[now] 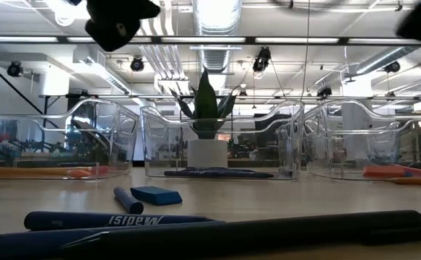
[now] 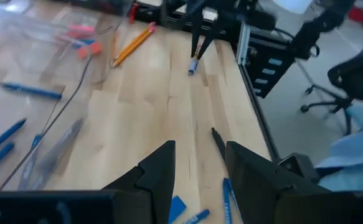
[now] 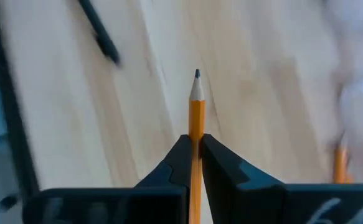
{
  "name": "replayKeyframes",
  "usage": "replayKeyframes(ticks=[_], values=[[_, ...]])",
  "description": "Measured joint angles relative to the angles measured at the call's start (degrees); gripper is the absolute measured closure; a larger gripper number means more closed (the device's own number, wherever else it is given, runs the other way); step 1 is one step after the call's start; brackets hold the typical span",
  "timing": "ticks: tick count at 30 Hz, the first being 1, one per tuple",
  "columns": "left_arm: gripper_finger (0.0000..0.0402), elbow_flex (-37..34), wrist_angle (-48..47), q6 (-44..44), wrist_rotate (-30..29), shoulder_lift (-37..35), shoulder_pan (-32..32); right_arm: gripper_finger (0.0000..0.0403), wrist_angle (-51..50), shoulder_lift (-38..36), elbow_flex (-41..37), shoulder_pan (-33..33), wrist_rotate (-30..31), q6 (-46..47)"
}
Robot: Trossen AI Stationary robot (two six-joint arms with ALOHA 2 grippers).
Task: Sort crayons/erasers/pens/pencils in bins
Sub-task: Put the orange pencil into the middle left transparent bin
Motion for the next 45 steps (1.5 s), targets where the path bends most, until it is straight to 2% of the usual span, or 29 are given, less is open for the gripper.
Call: replayKeyframes(ticks=[4, 9, 13, 20, 28, 39, 42, 45], values=[[0.0274, -0.1, 7.2, 5.8, 0.0, 5.5, -0.2, 0.0385, -0.5, 0.0, 5.6, 0.0, 8.6, -7.3], [0.0274, -0.1, 21.8, 15.4, 0.0, 13.1, -0.2, 0.0385, 1.4, -0.1, 11.1, -0.2, 22.6, -17.1], [0.0274, 0.3, 32.7, 23.5, -0.6, 17.7, -0.2, 0.0385, 6.6, -0.1, 13.7, -0.9, 27.5, -26.4], [0.0274, 0.7, 45.0, 32.7, -6.5, 20.8, -0.2, 0.0385, 22.0, -0.1, 14.4, -3.4, 27.0, -43.9], [0.0274, 0.7, 50.6, 35.5, -6.2, 20.7, -0.2, 0.0385, 31.1, -0.1, 14.4, -6.8, 24.8, -53.8], [0.0277, 2.3, 50.7, 36.8, -6.2, 20.8, -0.2, 0.0385, 37.1, -0.1, 14.4, -11.8, 18.8, -58.5], [0.0299, 2.6, 50.7, 36.6, -6.3, 20.8, -0.1, 0.0385, 37.2, -0.1, 14.4, -12.3, 18.1, -58.5], [0.0339, 2.7, 50.6, 36.6, -6.3, 20.8, -0.1, 0.0385, 37.2, -0.1, 14.4, -12.3, 18.0, -58.5]])
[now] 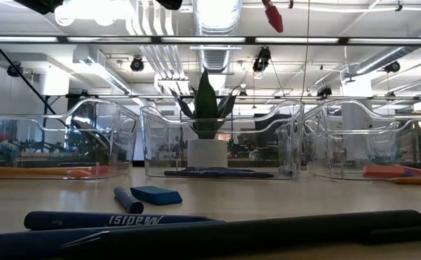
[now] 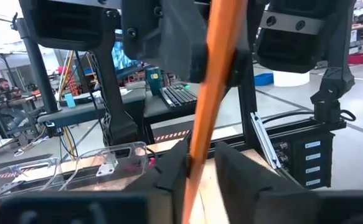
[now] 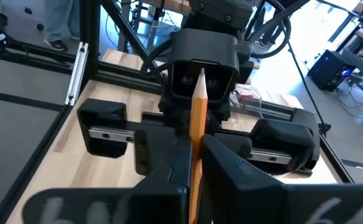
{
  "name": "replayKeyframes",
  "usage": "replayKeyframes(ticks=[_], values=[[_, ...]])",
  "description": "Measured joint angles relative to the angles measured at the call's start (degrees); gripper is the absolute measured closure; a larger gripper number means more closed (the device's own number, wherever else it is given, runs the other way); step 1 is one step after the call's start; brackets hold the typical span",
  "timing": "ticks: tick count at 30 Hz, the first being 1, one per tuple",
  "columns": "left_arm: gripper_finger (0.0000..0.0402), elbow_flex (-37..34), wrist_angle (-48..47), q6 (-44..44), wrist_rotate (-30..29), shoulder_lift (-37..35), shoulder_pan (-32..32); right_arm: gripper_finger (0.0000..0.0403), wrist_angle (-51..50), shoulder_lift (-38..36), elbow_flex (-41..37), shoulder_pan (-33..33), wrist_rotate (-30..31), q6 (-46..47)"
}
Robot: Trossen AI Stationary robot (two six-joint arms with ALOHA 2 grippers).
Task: Sort crayons/erasers/pens/pencils in bins
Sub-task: Put the orange pencil into the middle left transparent bin
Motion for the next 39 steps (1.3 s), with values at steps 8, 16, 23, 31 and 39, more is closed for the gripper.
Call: replayKeyframes(ticks=[8, 16, 23, 31, 39], values=[[0.0385, 0.1, -0.1, -0.4, 0.0, 0.0, 0.0, 0.0385, -0.2, 0.0, 0.0, 0.0, 0.0, 0.2], [0.0385, 0.1, -1.1, -2.8, 0.2, 0.0, 0.0, 0.0323, -8.6, -0.4, 1.8, 0.0, 0.4, 6.5], [0.0385, 0.1, -9.8, -7.9, -0.3, -0.2, -0.1, 0.0239, -30.3, -0.5, 9.5, 0.2, 0.6, 19.0], [0.0385, 0.3, -34.5, -9.8, -11.5, -11.3, 0.1, 0.0217, -55.6, -0.5, 13.1, 1.8, -1.9, 41.0], [0.0385, 0.3, -69.8, -25.7, -23.5, -28.7, 0.5, 0.0231, -67.0, -0.5, 8.7, 5.0, -5.9, 59.3]])
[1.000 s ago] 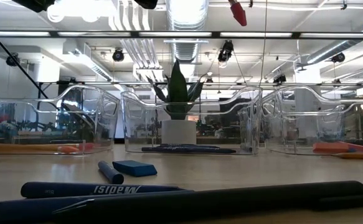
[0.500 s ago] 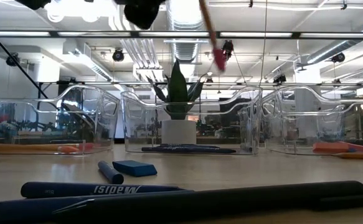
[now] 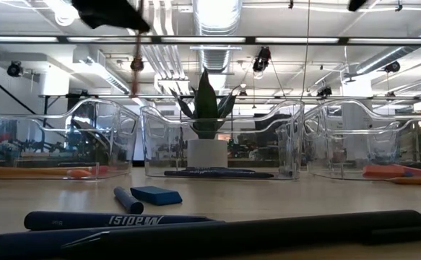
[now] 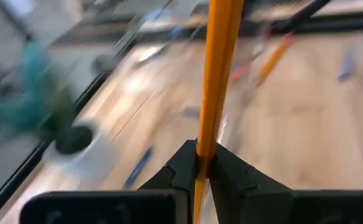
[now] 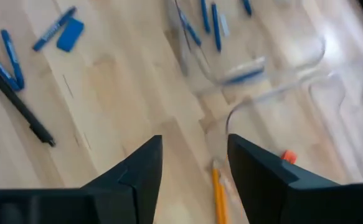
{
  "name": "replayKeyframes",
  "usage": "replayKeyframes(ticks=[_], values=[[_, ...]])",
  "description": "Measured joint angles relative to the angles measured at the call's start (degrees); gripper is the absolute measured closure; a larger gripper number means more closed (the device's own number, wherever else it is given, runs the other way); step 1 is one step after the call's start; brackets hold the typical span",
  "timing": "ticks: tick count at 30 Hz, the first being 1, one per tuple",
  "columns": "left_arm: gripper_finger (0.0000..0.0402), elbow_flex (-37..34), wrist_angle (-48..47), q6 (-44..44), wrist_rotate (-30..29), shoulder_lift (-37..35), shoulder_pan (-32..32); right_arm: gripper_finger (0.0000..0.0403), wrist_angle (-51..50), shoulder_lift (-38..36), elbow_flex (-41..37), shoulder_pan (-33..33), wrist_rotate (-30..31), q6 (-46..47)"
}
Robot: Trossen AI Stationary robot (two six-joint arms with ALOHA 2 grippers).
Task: Sort crayons/erasers/pens/pencils in bins
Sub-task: Put the orange pencil into the middle left transparent bin
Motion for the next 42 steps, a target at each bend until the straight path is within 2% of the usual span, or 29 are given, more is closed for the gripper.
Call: replayKeyframes(ticks=[3, 9, 12, 15, 19, 23, 29, 35, 42], values=[[0.0385, 0.0, -13.3, -10.1, -2.6, -4.4, 0.3, 0.0236, 0.0, 0.0, -2.1, 1.3, -2.0, 4.5], [0.0385, -0.1, -38.5, -31.4, -2.8, -8.1, 1.1, 0.0238, 0.4, 0.4, -7.1, 2.8, -9.8, 12.5], [0.0385, -0.2, -47.3, -39.9, 0.1, -7.8, 1.6, 0.0240, 1.0, 0.4, -10.2, 3.4, -15.2, 16.3], [0.0385, -0.5, -51.6, -43.8, 5.5, -6.0, 2.2, 0.0241, 1.7, 0.4, -13.6, 3.9, -19.3, 19.1], [0.0385, -1.1, -52.1, -44.1, 11.5, -2.4, 3.0, 0.0241, 3.1, 0.4, -18.6, 4.7, -22.2, 22.4], [0.0385, -1.1, -52.5, -43.2, 13.9, 1.4, 4.6, 0.0243, 5.1, 0.4, -23.1, 5.1, -25.1, 24.3], [0.0385, -1.1, -52.3, -37.9, 20.4, 4.2, 8.2, 0.0241, 10.6, 0.4, -28.6, 5.2, -27.9, 24.4], [0.0385, -1.1, -51.5, -33.1, 22.0, 4.5, 10.1, 0.0241, 11.7, 0.4, -32.8, 5.2, -28.2, 24.4], [0.0372, -1.1, -49.9, -32.8, 22.5, 4.5, 10.2, 0.0241, 12.0, 0.4, -36.3, 5.2, -28.2, 25.1]])
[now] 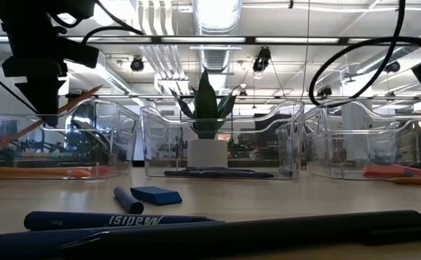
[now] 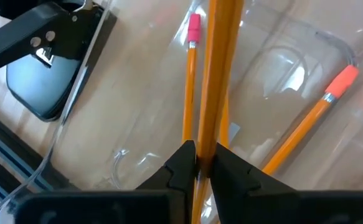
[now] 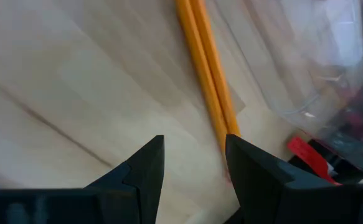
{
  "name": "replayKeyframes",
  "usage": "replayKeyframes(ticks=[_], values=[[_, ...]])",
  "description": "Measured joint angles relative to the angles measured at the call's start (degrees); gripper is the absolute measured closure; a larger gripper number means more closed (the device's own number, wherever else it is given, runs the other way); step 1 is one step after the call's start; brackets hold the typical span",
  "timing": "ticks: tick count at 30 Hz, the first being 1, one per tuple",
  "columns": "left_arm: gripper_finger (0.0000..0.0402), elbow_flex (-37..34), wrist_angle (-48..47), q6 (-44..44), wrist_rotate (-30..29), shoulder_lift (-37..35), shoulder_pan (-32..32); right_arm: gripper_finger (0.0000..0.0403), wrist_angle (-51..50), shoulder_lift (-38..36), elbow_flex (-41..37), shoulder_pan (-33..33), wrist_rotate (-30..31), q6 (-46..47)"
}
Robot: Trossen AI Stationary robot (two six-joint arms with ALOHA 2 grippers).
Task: Sort crayons/erasers/pens/pencils in bins
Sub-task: Put the orange pencil into the middle left transparent bin
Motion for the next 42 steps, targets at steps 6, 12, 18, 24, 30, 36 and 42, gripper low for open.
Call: replayKeyframes(ticks=[6, 12, 18, 24, 30, 36, 42], values=[[0.0331, 0.0, 0.1, -0.4, 0.7, 0.0, 0.0, 0.0241, 1.9, 0.0, -2.3, 0.0, 0.0, 0.1], [0.0299, 0.2, 0.0, -0.4, 0.9, 0.0, 0.0, 0.0241, 7.9, 0.0, -5.1, 0.0, 0.0, -1.0], [0.0293, 2.9, 0.2, 0.0, 0.9, 0.0, 0.0, 0.0243, 8.3, -0.2, -7.0, 0.0, 0.2, -2.0], [0.0292, 6.1, 5.5, 0.1, 0.9, 0.0, -0.2, 0.0251, 8.7, -0.3, -7.8, 0.0, 0.5, -3.3], [0.0292, 7.9, 19.4, 7.8, 3.4, 0.0, -1.3, 0.0255, 11.0, -1.0, -8.1, 0.0, 0.9, -4.7], [0.0292, 9.0, 29.8, 13.3, 8.9, 0.0, -1.7, 0.0255, 14.6, -4.0, -5.7, 0.7, 0.9, -4.6], [0.0292, 9.8, 31.3, 13.5, 9.4, 0.0, -1.8, 0.0255, 11.5, -6.4, -1.9, 1.7, 5.6, -4.5]])
